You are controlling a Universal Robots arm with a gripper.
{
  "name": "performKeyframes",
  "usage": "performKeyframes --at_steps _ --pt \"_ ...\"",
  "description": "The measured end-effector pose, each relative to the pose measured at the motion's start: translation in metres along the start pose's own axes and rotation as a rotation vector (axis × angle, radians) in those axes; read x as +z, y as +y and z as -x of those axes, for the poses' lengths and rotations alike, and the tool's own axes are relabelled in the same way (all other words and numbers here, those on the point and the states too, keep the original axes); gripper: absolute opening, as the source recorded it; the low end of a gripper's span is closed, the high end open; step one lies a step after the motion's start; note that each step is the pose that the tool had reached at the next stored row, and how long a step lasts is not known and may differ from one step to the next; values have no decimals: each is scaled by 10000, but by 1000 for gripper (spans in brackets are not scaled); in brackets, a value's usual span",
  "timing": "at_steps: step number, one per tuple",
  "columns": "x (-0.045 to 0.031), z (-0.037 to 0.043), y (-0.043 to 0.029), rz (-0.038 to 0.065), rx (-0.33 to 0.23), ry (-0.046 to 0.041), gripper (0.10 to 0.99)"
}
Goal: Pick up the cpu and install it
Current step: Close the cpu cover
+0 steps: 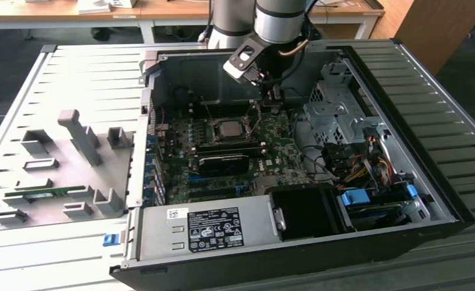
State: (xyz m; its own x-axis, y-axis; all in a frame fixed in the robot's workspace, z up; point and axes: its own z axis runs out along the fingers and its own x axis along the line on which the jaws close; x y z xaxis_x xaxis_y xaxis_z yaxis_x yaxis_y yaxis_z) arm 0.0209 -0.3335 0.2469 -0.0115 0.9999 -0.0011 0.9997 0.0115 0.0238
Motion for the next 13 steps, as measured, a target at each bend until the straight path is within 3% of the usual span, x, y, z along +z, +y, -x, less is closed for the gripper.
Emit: performKeyframes --at_steps 5,10,13 --pt "3 -1 -45 -1 1 -2 106" --pt "3 -3 -70 -2 -8 -159 106" --pt "3 -2 -70 -3 -11 -179 106"
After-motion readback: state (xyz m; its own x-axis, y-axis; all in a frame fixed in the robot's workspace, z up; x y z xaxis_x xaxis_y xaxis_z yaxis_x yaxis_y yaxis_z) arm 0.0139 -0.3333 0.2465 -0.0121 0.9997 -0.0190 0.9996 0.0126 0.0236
